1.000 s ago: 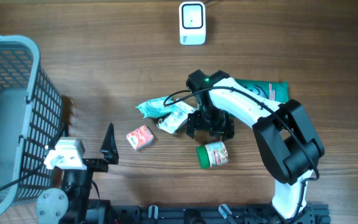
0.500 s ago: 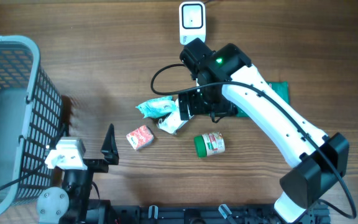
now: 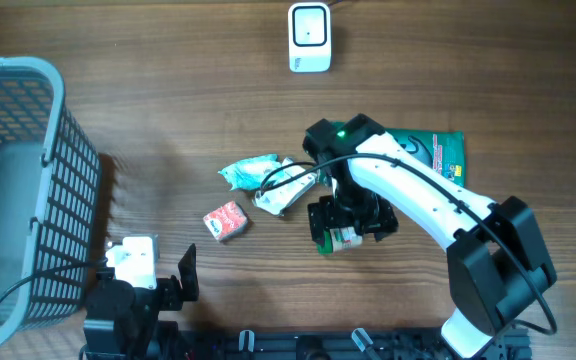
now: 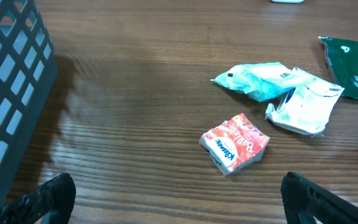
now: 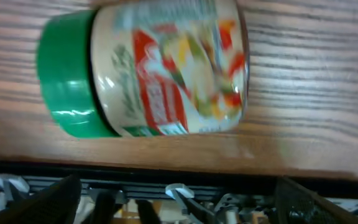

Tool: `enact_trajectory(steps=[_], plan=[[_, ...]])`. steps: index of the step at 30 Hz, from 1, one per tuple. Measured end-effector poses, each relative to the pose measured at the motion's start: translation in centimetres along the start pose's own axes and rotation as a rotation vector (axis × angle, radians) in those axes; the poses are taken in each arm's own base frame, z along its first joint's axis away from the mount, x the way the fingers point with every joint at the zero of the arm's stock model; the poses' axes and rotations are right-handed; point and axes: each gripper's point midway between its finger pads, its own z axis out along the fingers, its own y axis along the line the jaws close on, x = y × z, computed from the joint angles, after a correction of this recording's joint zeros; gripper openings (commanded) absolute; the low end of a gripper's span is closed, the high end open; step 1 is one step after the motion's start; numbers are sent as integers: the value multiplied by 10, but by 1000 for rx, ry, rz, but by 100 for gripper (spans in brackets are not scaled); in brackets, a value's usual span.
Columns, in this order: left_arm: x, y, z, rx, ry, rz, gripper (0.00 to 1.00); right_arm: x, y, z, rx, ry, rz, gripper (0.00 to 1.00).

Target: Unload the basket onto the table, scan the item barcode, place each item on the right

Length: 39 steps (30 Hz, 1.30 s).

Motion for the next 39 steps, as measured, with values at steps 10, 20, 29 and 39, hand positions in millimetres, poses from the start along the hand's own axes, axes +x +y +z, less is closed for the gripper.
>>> enact_trajectory(steps=[10,20,29,39], plan=[[0,0,0,0,0,0,100,1,0,0,1,3,-59,100],[0,0,0,0,0,0,100,-17,11,1,-40,-64,-224,100],[0,0,0,0,0,0,100,-23,11,11,-37,-80,-279,100],[0,0,0,0,0,0,100,-9,-4,51,-13,-5,-236,100]])
